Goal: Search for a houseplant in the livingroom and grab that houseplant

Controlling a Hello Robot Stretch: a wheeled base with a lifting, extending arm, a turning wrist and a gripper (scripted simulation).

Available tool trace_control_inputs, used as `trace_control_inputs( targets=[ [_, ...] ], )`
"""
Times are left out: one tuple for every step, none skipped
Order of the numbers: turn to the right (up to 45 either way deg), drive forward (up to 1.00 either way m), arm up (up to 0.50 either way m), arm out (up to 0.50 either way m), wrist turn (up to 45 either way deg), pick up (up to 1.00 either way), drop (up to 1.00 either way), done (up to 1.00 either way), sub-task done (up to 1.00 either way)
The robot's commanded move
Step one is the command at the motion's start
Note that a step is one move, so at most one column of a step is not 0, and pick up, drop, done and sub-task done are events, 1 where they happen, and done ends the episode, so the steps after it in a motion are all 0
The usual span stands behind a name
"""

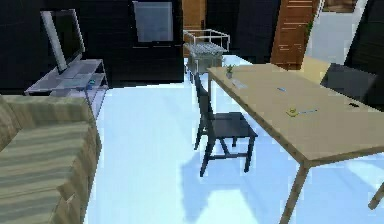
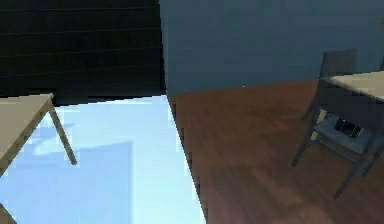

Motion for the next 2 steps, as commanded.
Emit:
trace_control_inputs(
  targets=[
    [-9.0, 0.0, 0.0, 0.0, 0.0, 0.0, 0.0, 0.0, 0.0],
    [0.0, 0.8, 0.0, 0.0, 0.0, 0.0, 0.0, 0.0, 0.0]
  ],
)
